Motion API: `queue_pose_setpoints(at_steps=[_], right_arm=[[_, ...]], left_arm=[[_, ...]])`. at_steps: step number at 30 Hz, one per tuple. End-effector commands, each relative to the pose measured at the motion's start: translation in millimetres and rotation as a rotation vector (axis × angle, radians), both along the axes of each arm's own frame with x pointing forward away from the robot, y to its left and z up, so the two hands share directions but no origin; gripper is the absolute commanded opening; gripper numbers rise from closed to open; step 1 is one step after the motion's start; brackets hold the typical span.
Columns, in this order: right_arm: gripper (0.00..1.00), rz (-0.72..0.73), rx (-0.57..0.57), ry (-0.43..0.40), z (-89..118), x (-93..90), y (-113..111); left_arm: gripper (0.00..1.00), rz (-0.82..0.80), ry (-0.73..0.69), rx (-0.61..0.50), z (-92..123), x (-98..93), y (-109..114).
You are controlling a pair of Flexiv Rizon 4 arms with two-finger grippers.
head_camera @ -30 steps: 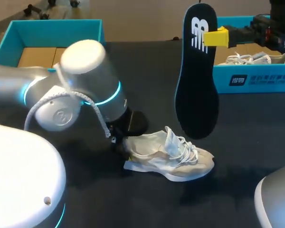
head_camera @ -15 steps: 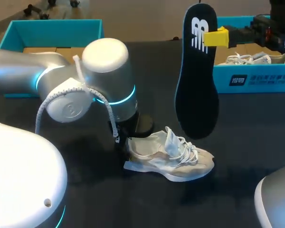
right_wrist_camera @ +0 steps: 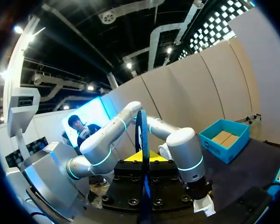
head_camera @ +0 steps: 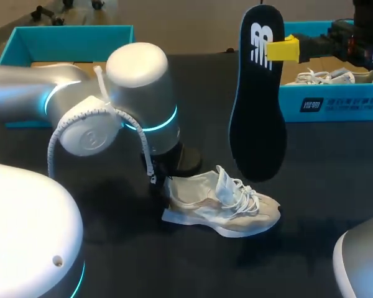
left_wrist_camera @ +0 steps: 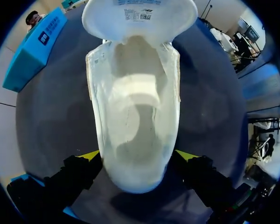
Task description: Take the shoe out of the shoebox, open the shoe tongue, remove and reinsert the insole, then place the shoe into the shoebox
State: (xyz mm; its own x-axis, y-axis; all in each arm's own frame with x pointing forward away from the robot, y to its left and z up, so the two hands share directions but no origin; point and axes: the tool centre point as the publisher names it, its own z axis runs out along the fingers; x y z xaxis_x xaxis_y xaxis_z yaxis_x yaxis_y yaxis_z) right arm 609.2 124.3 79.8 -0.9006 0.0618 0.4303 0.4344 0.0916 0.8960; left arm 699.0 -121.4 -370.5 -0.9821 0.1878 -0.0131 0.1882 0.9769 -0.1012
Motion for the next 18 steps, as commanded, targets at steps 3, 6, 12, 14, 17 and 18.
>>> queue_pose_setpoints(at_steps=[3,6,12,14,17,18], right_arm=[[0.00,0.005,-0.005,0.003,1.4,3.9,3.3],[0.00,0.005,-0.005,0.003,1.4,3.9,3.3],[0.00,0.005,-0.005,0.003,1.4,3.9,3.3],[0.00,0.005,-0.005,0.003,1.4,3.9,3.3],[0.00,0.005,-0.005,0.003,1.4,3.9,3.3],[0.00,0.005,-0.005,0.003,1.4,3.9,3.3]], left_arm=[[1.00,-0.009,-0.017,-0.003,26.6,-1.4,1.0],[1.00,-0.034,-0.018,-0.023,39.4,-0.7,-2.1],[1.00,-0.048,-0.021,-0.035,52.0,2.8,-17.0],[1.00,-0.049,-0.027,-0.035,52.2,4.6,-24.6],[1.00,-0.051,-0.024,-0.033,49.0,6.2,-37.5],[1.00,-0.055,-0.023,-0.032,47.2,6.9,-42.2]])
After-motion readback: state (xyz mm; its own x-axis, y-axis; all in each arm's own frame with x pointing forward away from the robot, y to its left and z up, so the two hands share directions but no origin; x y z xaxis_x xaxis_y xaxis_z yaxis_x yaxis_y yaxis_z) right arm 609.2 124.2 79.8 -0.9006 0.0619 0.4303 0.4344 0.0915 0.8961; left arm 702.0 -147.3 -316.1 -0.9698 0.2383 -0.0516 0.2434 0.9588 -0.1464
